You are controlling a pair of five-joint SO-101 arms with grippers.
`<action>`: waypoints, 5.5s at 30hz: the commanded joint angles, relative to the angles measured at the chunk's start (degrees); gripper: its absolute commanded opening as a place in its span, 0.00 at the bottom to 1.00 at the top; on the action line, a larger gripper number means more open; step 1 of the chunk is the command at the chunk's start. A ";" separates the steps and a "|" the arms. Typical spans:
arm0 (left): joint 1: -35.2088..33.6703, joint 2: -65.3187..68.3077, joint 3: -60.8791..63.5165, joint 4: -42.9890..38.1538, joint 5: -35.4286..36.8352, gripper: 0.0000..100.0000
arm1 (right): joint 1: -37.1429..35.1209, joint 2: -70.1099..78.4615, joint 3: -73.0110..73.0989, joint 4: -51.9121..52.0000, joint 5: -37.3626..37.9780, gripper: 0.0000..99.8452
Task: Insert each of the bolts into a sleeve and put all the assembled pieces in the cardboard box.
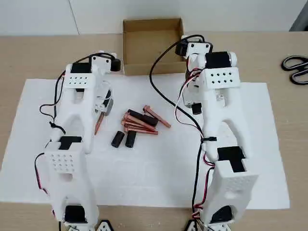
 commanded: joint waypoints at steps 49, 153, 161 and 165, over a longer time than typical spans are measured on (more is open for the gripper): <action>-0.53 -7.38 -15.25 9.41 2.46 0.01 | 0.13 -7.43 -3.16 0.75 -0.35 0.00; 34.55 -77.10 56.40 -45.54 31.03 0.01 | -22.37 -124.09 117.27 -59.03 -10.37 0.00; 34.46 -79.82 58.51 -46.15 35.08 0.01 | -22.37 -124.09 117.19 -59.03 -10.46 0.00; 34.37 -85.27 64.04 -46.24 35.08 0.01 | -22.37 -124.09 117.10 -59.03 -10.46 0.00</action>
